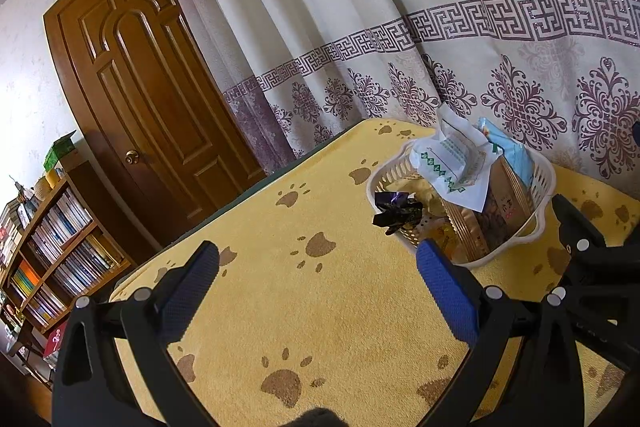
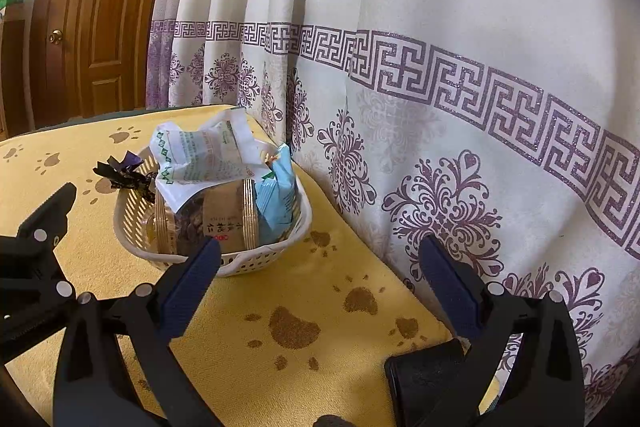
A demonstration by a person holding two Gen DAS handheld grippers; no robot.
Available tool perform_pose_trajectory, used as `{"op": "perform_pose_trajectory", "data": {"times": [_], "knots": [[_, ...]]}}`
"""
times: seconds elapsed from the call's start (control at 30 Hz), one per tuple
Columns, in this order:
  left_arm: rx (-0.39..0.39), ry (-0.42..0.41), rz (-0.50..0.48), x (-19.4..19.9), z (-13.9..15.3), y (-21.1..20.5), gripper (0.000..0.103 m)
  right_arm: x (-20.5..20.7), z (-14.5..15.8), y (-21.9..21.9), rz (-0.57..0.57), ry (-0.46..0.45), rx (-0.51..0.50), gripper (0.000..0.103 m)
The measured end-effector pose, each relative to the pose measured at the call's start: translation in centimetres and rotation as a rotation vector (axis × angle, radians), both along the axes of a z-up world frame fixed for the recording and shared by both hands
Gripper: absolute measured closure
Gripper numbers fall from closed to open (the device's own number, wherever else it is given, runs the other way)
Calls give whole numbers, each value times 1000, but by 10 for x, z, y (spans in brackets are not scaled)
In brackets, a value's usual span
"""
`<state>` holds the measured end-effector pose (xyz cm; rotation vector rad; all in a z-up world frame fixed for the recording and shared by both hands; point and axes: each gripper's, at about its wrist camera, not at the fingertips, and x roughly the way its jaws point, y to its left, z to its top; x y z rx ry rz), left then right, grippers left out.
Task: Organize snacks
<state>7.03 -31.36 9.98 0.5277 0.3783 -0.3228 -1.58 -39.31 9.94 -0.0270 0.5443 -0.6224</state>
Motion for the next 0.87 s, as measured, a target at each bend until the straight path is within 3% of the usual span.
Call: {"op": "perform_pose_trajectory", "data": {"times": [0.87], "knots": [[17,1,42,-1,-3,9,5,-3,-3,8,2,4,15,3]]}}
